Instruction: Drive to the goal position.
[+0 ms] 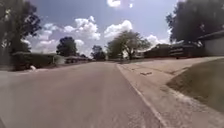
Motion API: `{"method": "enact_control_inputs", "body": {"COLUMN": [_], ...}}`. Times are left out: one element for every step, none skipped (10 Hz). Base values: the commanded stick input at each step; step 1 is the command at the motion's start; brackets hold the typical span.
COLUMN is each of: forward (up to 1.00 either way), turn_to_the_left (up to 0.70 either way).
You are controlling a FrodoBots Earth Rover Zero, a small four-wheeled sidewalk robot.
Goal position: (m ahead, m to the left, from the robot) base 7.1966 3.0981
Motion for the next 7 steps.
{"method": "enact_control_inputs", "body": {"forward": [0.7, 0.7, 0.7, 0.7, 0.7, 0.7, 0.7], "turn_to_the_left": [0.0, 0.0, 0.0, 0.0, 0.0, 0.0, 0.0]}}
